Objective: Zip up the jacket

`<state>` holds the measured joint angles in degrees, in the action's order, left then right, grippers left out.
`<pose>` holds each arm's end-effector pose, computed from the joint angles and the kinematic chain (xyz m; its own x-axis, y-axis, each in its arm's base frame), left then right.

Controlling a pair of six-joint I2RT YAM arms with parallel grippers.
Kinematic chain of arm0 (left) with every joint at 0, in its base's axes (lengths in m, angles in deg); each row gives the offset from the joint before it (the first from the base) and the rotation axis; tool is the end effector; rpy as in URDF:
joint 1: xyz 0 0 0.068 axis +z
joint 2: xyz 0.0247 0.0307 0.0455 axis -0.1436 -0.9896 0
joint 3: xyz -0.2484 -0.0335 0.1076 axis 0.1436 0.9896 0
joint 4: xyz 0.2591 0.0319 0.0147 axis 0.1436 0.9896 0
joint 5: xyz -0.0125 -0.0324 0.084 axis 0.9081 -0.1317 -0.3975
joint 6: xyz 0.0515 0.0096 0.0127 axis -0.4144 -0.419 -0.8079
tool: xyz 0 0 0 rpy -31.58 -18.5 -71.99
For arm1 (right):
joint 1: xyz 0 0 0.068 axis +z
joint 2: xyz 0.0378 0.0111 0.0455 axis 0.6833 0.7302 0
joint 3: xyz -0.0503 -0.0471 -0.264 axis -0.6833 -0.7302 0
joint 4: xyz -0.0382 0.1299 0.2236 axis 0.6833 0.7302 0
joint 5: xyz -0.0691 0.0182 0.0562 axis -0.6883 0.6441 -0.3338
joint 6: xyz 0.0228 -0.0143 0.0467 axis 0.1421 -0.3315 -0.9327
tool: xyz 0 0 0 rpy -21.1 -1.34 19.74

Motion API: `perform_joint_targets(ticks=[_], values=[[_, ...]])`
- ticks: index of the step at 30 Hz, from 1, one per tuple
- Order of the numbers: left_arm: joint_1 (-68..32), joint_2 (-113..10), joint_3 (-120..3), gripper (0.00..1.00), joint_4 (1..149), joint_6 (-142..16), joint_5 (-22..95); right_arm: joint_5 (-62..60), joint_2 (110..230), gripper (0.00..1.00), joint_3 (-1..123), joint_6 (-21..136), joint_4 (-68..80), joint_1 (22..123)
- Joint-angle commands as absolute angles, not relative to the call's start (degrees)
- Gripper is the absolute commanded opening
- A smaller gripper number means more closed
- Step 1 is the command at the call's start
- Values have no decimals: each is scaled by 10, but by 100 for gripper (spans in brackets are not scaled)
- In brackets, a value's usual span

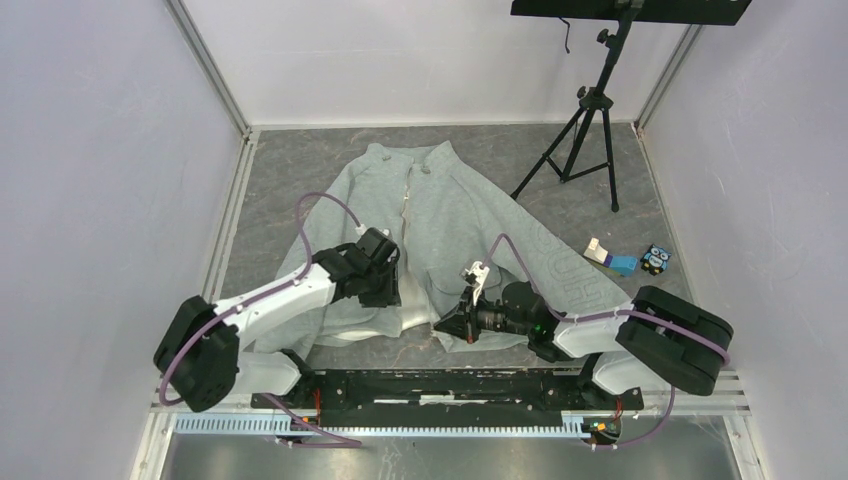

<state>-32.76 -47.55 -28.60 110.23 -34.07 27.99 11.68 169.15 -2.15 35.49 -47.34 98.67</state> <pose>0.1738 -0.1509 0.1988 -0.9348 -0.0550 -0.3509 0.0556 0.9530 -0.2977 0.1188 0.1949 0.1435 -0.5838 -0.0577 -0.8099 -0.7780 0.3250 0.5376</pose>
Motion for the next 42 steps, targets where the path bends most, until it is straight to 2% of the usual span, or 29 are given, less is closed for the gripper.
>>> perform_joint_targets(ticks=[1,4,9,10,12,14,19,28,29,30,32,36,39,42], values=[[-333,-524,-330,42,1118,-374,240,131,1667,0,-40,370,-495,980],[-341,-554,-339,37,1115,-372,243,132,1663,0,-47,367,-501,974],[-361,-586,-348,37,1108,-368,246,135,1664,0,-52,362,-510,968],[-364,-591,-350,34,1108,-369,247,135,1664,0,-54,361,-511,967],[-366,-591,-356,13,1114,-374,245,136,1663,1,-56,360,-514,965],[-368,-581,-366,3,1125,-376,237,136,1662,0,-58,358,-513,964],[-391,-568,-409,2,1147,-364,242,128,1652,0,-63,356,-503,961],[-424,-644,-461,2,1089,-321,260,83,1613,0,-81,346,-474,953],[-424,-647,-461,7,1081,-320,265,80,1607,0,-82,344,-471,953],[-424,-648,-460,19,1077,-322,268,77,1603,0,-83,344,-468,953],[-424,-638,-453,32,1077,-332,265,72,1593,0,-84,346,-455,953],[-424,-578,-414,54,1083,-348,263,54,1572,0,-87,356,-428,952],[-424,-506,-364,64,1084,-350,274,48,1563,0,-87,362,-415,951],[-424,-454,-321,64,1096,-357,302,47,1560,0,-84,364,-410,952]])
